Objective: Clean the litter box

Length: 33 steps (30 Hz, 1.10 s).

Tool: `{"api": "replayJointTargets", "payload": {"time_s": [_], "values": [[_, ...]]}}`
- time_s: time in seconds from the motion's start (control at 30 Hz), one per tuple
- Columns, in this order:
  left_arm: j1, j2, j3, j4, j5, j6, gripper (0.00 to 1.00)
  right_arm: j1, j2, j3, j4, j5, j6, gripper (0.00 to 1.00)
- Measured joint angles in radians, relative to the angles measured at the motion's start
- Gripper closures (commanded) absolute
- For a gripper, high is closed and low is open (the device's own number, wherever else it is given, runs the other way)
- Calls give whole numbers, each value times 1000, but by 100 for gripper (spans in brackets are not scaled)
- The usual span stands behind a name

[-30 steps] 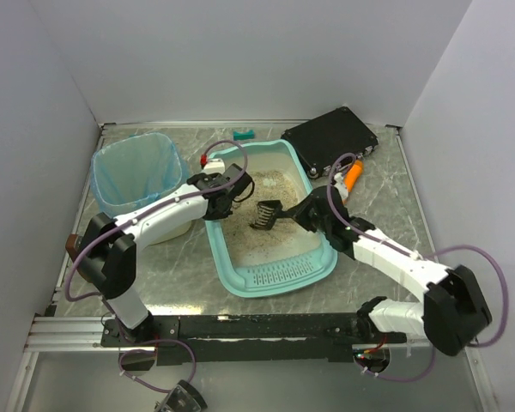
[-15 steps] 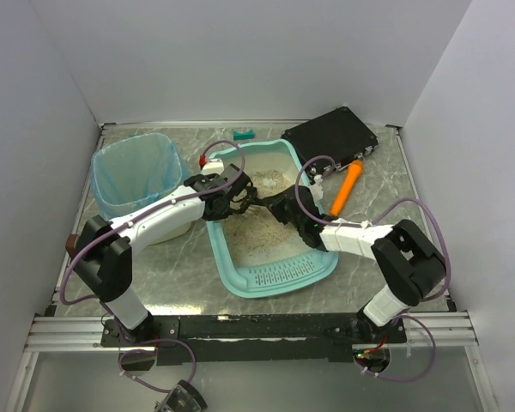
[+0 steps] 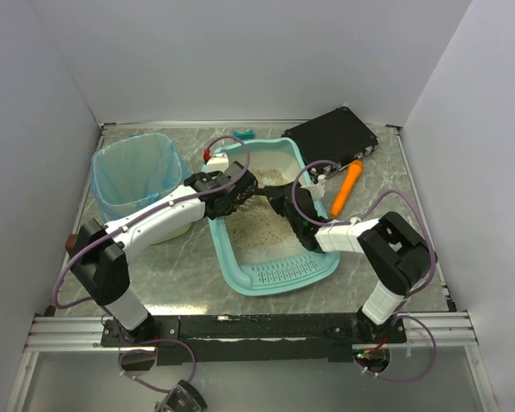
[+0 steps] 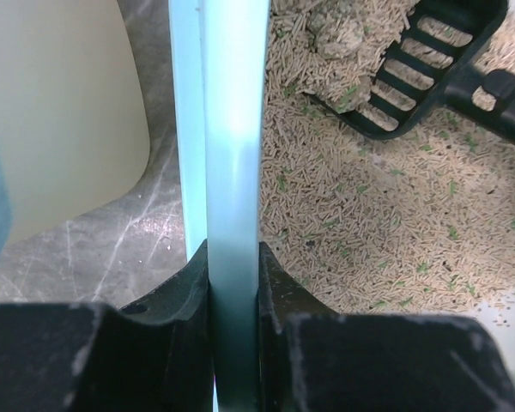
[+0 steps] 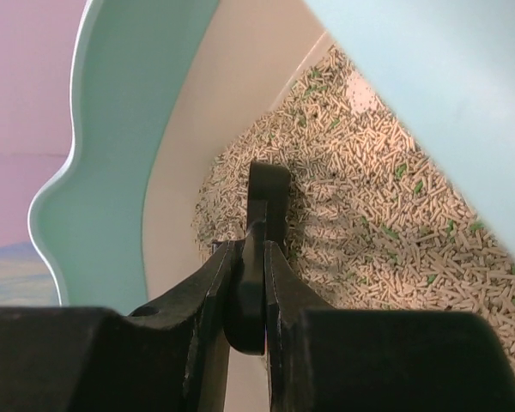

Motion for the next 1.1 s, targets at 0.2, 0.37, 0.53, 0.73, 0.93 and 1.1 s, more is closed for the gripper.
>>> {"api": "replayJointTargets", "payload": {"time_s": [0.2, 0.37, 0.53, 0.73, 0.93, 1.1], "values": [[-21, -9, 32, -34, -43, -6, 99, -8, -1, -61, 131, -37, -34, 100], [-37, -24, 32, -36, -63, -25, 99, -19, -5, -111, 229, -83, -62, 100], [-40, -24, 30, -49, -64, -48, 99, -24, -43, -161, 254, -102, -66, 100], [-33, -51, -28, -21, -52, -74, 99, -34, -54, -203, 336, -176, -61, 100], [-9, -81, -98, 16, -25, -97, 99, -53, -90, -247, 385, -216, -34, 100], [-6, -103, -115, 24, -7, -107, 99, -60, -141, -279, 373, -240, -2, 100]]}}
